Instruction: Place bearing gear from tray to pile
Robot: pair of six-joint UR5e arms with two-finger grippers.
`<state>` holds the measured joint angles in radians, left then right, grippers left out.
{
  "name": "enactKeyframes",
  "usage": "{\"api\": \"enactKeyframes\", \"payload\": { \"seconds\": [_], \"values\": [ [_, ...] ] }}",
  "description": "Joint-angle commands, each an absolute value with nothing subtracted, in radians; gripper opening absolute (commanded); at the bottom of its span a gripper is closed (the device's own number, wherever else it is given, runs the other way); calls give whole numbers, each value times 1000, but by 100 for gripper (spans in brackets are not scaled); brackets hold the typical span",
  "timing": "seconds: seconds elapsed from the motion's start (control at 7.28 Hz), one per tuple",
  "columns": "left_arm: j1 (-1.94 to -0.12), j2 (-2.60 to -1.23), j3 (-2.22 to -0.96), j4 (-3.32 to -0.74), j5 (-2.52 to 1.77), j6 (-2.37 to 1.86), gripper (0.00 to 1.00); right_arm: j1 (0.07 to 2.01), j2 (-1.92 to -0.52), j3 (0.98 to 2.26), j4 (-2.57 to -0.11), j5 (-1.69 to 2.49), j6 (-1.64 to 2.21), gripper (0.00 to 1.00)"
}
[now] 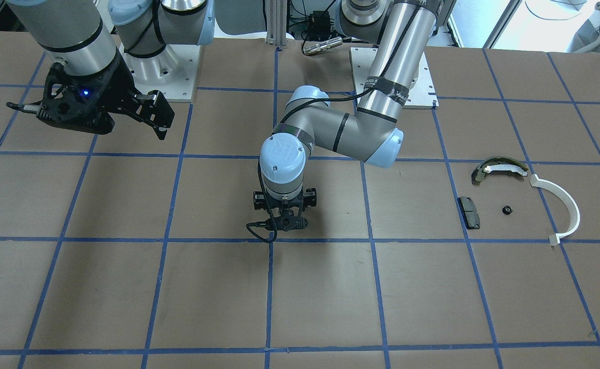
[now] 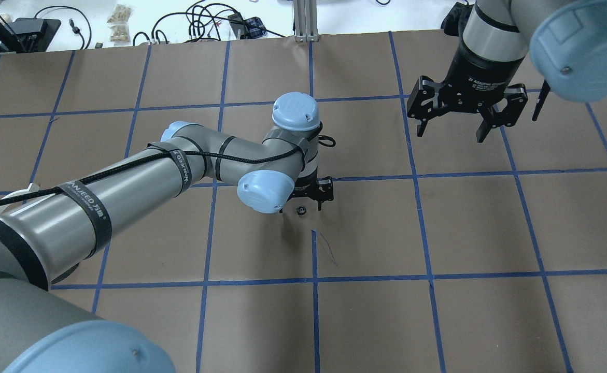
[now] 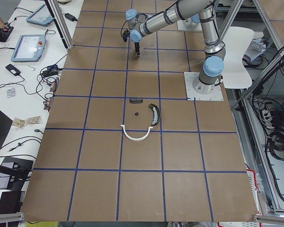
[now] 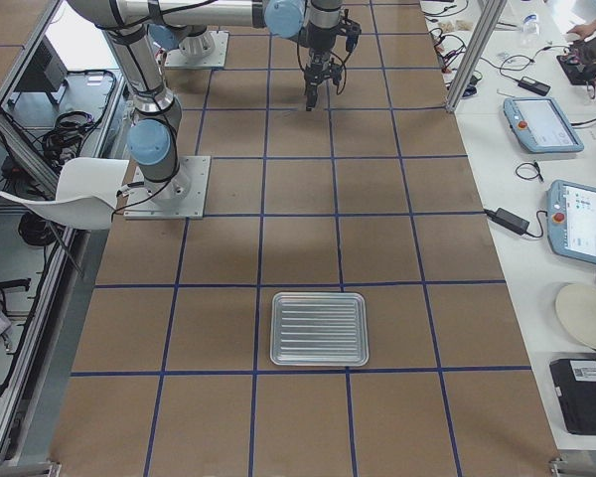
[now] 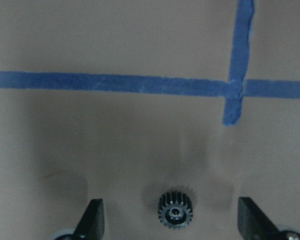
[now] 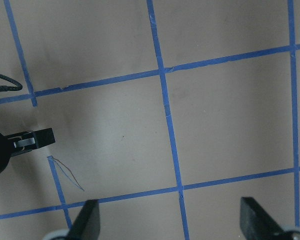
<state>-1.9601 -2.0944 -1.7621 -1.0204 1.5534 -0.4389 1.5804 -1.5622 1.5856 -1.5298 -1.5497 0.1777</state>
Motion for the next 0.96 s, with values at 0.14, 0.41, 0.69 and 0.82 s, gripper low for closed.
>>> {"api": "enactKeyframes", "payload": {
  "seconds": [0.14, 0.41, 0.69, 0.82],
  "values": [
    [-1959, -2076, -1763, -1017, 1545, -440, 0, 1568, -1585, 1588, -1529, -1558, 187, 100],
    [-1959, -2077, -1758, -1017, 1536, -440, 0, 1566, -1585, 1588, -1531, -1559, 184, 100],
    [-1945, -2036, -1749, -1040, 1542, -427, 0, 1562, -1582, 1594, -1535, -1559, 187, 100],
    [-1919, -2008, -1753, -1055, 1540, -382, 0, 1533, -1578, 1594, -1534, -1551, 186, 100]
  ]
}}
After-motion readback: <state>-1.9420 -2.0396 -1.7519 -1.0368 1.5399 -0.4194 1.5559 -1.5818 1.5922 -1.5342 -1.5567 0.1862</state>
